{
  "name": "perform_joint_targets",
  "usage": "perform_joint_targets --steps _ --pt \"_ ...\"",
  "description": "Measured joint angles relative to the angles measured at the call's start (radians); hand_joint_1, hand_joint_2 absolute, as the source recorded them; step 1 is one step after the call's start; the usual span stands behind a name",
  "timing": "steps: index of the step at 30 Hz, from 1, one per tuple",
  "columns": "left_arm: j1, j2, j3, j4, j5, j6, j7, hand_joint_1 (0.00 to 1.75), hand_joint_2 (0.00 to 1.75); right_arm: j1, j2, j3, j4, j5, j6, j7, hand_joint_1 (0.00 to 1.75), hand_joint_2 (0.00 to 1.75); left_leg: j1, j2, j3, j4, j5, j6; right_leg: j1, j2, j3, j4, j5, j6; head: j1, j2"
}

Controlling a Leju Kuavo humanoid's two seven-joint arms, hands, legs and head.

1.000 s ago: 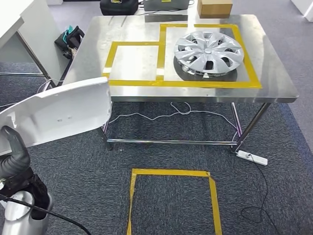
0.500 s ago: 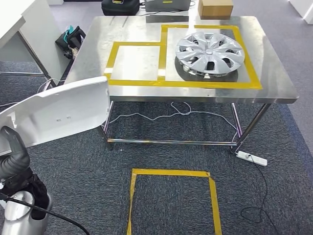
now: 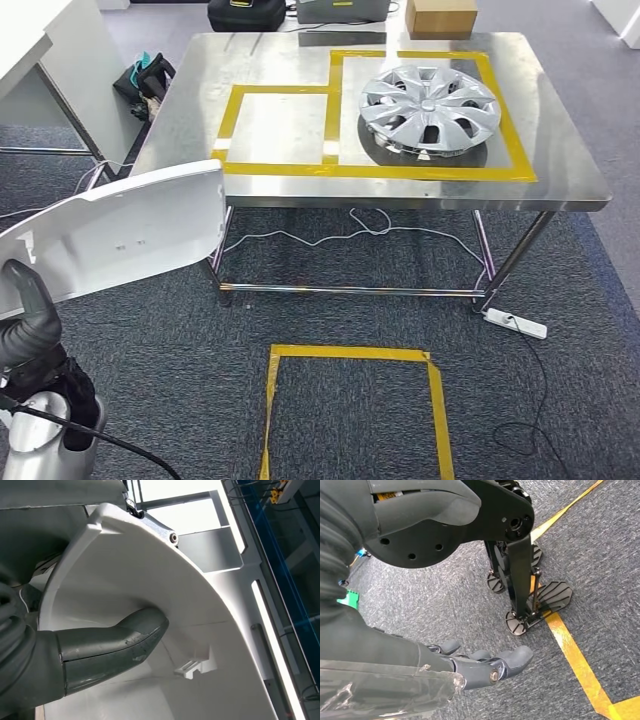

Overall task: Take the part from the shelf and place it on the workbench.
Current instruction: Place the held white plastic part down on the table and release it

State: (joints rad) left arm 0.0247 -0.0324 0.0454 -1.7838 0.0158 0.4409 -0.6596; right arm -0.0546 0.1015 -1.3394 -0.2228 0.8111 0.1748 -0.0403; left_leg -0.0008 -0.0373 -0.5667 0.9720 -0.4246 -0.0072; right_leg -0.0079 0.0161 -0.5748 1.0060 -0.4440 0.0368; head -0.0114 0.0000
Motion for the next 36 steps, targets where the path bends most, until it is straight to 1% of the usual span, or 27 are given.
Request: perform_joint_targets --steps 21,22,24,25,27,28,29,30,31,32,33,34,35,36 --pt "-0.007 0.006 0.000 0.002 -0.009 -0.015 0.000 1.75 1.75 0.000 -0.001 0.000 0.000 0.008 0.014 -0.005 0.00 1.75 0.000 0.000 0.000 0.000 0.000 0.000 0.000 0.000 0.000 0.000 0.000 0.000 0.000 0.000" --pt "-0.007 0.007 0.000 0.002 -0.009 -0.015 0.000 1.75 1.75 0.000 -0.001 0.001 0.000 0.008 0.014 -0.005 0.00 1.75 -0.001 0.000 -0.001 0.002 -0.002 0.002 -0.002 0.000 0.000 -0.002 0.000 0.002 0.000 0.000" --pt "-0.007 0.007 0.000 0.002 -0.009 -0.014 0.000 1.75 1.75 0.000 -0.001 0.001 0.000 0.008 0.014 -0.004 0.00 1.75 -0.005 0.000 -0.003 0.005 -0.007 0.015 -0.006 0.000 0.001 -0.006 0.001 0.007 0.000 0.000" --pt "-0.007 0.008 -0.001 0.001 -0.009 -0.014 0.000 1.75 1.75 0.000 -0.001 0.001 0.000 0.007 0.014 -0.003 0.00 1.75 -0.007 0.000 -0.003 0.002 -0.010 0.024 -0.007 0.000 0.003 -0.004 0.006 0.012 -0.001 0.000" --pt "-0.006 0.007 -0.002 0.000 -0.011 -0.012 -0.001 1.75 1.75 0.000 0.000 0.001 0.000 0.007 0.014 -0.002 0.00 1.75 -0.006 -0.001 0.006 -0.013 -0.015 0.038 -0.007 -0.002 0.001 0.010 0.018 0.024 -0.001 0.000" --pt "-0.006 0.007 -0.003 -0.001 -0.012 -0.012 -0.001 1.75 1.75 0.000 0.000 0.000 0.000 0.008 0.014 -0.002 0.00 1.75 -0.004 -0.001 0.014 -0.021 -0.016 0.043 -0.006 -0.004 -0.004 0.023 0.018 0.029 0.001 0.000" --pt "-0.006 0.006 -0.005 -0.002 -0.013 -0.011 -0.001 1.75 1.75 -0.001 -0.001 0.000 0.000 0.008 0.014 -0.001 0.00 1.75 -0.001 -0.001 0.022 -0.025 -0.017 0.045 -0.005 -0.005 -0.015 0.042 0.004 0.032 0.004 0.000" --pt "-0.006 0.006 -0.007 -0.002 -0.014 -0.011 -0.001 1.75 1.75 -0.002 -0.001 0.001 0.000 0.008 0.014 -0.001 0.00 1.75 0.002 0.000 0.029 -0.026 -0.016 0.047 -0.005 -0.006 -0.034 0.077 -0.021 0.033 0.008 0.000" --pt "-0.005 0.006 -0.008 -0.003 -0.014 -0.011 -0.001 1.75 1.75 -0.002 -0.001 0.001 0.000 0.008 0.014 -0.001 0.00 1.75 0.003 0.000 0.033 -0.026 -0.018 0.047 -0.006 -0.006 -0.063 0.130 -0.053 0.033 0.011 0.000" --pt "-0.004 0.005 -0.010 -0.003 -0.014 -0.011 -0.001 1.75 1.75 -0.002 -0.001 0.001 0.000 0.008 0.014 -0.001 0.00 1.75 0.005 0.001 0.036 -0.026 -0.020 0.046 -0.008 -0.006 -0.098 0.194 -0.083 0.035 0.013 0.000" --pt "-0.002 0.005 -0.011 -0.002 -0.013 -0.011 -0.001 1.75 1.75 0.000 -0.001 0.001 0.000 0.009 0.014 -0.001 0.00 1.75 0.006 0.001 0.039 -0.025 -0.023 0.044 -0.010 -0.006 -0.129 0.247 -0.103 0.037 0.014 0.000" --pt "0.001 0.004 -0.013 -0.002 -0.013 -0.011 -0.001 1.75 1.75 0.002 -0.001 0.001 0.000 0.011 0.013 0.000 0.00 1.75 0.009 0.000 0.044 -0.025 -0.028 0.039 -0.013 -0.006 -0.148 0.272 -0.105 0.041 0.014 0.000" --pt "0.005 0.003 -0.014 -0.002 -0.013 -0.011 -0.001 1.75 1.75 0.003 -0.001 0.001 0.000 0.013 0.011 0.000 0.00 1.75 0.014 -0.001 0.052 -0.024 -0.034 0.032 -0.017 -0.007 -0.148 0.259 -0.085 0.048 0.015 0.000" --pt "0.008 0.003 -0.015 -0.002 -0.012 -0.011 -0.001 1.75 1.75 0.004 -0.001 0.001 0.000 0.016 0.009 0.001 0.00 1.75 0.021 -0.003 0.062 -0.022 -0.041 0.023 -0.022 -0.007 -0.128 0.209 -0.049 0.058 0.015 0.000"
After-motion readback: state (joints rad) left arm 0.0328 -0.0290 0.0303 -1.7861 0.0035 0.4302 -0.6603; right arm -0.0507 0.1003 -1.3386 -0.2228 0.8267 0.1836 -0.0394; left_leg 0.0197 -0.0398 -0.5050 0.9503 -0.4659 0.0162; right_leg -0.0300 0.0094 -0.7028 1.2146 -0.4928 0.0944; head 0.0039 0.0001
